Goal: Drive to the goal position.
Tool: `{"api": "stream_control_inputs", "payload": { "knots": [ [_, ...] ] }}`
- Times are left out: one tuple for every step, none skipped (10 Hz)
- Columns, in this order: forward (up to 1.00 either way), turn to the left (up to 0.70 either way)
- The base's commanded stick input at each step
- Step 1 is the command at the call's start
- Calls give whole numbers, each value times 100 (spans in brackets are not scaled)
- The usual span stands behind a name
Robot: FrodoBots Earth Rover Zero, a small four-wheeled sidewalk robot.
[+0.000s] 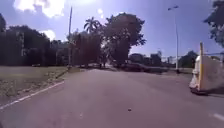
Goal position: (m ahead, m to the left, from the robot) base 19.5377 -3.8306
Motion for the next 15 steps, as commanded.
{"api": "stream_control_inputs", "payload": {
  "knots": [
    [70, 14],
    [70, 0],
    [70, 0],
    [70, 0],
    [70, 0],
    [70, 0],
    [70, 0],
    [70, 0],
    [70, 0],
    [70, 0],
    [70, 0],
    [70, 0],
    [70, 0],
    [70, 0],
    [70, 0]
  ]
}}
